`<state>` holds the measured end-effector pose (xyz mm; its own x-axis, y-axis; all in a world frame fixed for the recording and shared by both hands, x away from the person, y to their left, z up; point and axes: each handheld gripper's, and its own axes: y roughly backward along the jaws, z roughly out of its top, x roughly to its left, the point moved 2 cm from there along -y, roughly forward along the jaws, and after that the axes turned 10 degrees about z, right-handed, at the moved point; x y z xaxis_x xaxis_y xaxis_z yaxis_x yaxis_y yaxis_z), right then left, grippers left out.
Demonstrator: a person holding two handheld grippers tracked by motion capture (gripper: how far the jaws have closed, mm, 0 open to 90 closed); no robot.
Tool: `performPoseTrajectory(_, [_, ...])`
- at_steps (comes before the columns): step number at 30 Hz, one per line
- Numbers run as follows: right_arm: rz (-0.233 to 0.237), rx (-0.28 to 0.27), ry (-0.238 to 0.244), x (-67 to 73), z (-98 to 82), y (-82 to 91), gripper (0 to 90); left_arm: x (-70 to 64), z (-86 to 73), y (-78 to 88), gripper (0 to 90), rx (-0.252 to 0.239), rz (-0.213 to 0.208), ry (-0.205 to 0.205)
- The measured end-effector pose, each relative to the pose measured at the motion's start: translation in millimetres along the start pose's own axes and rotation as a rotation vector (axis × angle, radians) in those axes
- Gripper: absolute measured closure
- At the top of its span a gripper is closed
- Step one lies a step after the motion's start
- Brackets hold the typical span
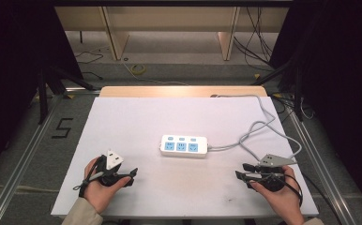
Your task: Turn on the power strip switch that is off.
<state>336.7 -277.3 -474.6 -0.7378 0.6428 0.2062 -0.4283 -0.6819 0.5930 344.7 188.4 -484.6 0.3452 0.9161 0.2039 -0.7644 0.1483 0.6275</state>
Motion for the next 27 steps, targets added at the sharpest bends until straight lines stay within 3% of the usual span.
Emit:
performPoseTrajectory(14, [-0.008, 0.113, 0.046, 7.8, 6.0, -1.4, 89.9, -0.1, 0.5, -0.9, 20.3, -0.012, -0.002, -0.005])
performPoseTrajectory(27, [0.010, 0.157, 0.040, 10.3, 12.7, -4.7, 90.0, -1.6, 0.8, -1.7, 20.0, -0.010, -0.001, -0.011])
